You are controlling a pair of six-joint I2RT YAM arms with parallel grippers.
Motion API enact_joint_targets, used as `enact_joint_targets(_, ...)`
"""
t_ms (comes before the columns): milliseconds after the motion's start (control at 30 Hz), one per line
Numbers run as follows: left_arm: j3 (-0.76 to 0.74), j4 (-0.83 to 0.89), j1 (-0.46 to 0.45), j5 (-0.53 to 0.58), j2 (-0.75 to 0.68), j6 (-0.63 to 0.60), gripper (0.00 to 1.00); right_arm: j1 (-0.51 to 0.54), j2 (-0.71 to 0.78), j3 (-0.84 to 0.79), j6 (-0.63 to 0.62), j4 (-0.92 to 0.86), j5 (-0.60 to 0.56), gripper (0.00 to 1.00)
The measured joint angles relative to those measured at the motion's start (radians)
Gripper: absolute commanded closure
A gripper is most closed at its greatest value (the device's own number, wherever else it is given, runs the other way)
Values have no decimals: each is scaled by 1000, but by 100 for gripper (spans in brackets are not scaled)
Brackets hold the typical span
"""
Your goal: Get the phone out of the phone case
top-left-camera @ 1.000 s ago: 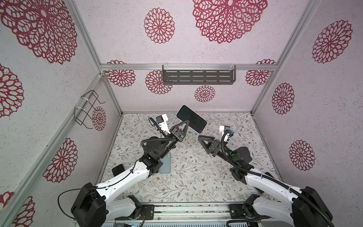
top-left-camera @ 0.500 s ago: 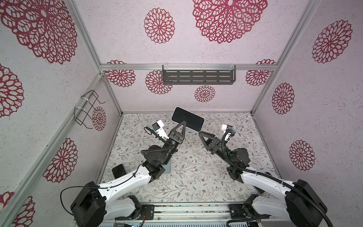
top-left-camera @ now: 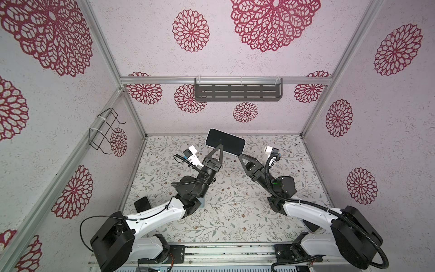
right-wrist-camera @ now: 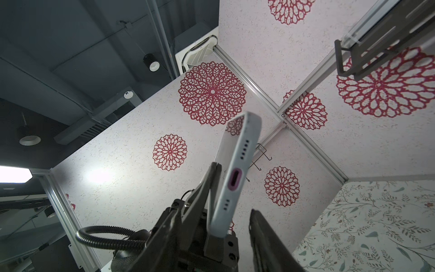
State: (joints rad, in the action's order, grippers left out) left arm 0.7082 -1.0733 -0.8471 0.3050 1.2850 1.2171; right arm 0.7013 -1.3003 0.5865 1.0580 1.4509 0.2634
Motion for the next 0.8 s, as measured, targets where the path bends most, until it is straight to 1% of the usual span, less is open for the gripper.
enact_joint_targets(100,0,-13,-1,1,8,8,100,0,-1,1,6,11,-2,62)
enact_joint_targets(267,0,-30,-9,2,15,15,100,0,-11,2,15,23,-2,71)
enact_joint_targets(433,0,-39,-13,2,19,22,100,2,-26,5,21,32,-3,85)
enact_joint_targets(667,0,-48,-13,9,25,40,100,3,-28,5,54,36,-6,93)
enact_joint_targets(800,14,8,-12,26,24,111,100,2,-29,5,52,31,-5,95)
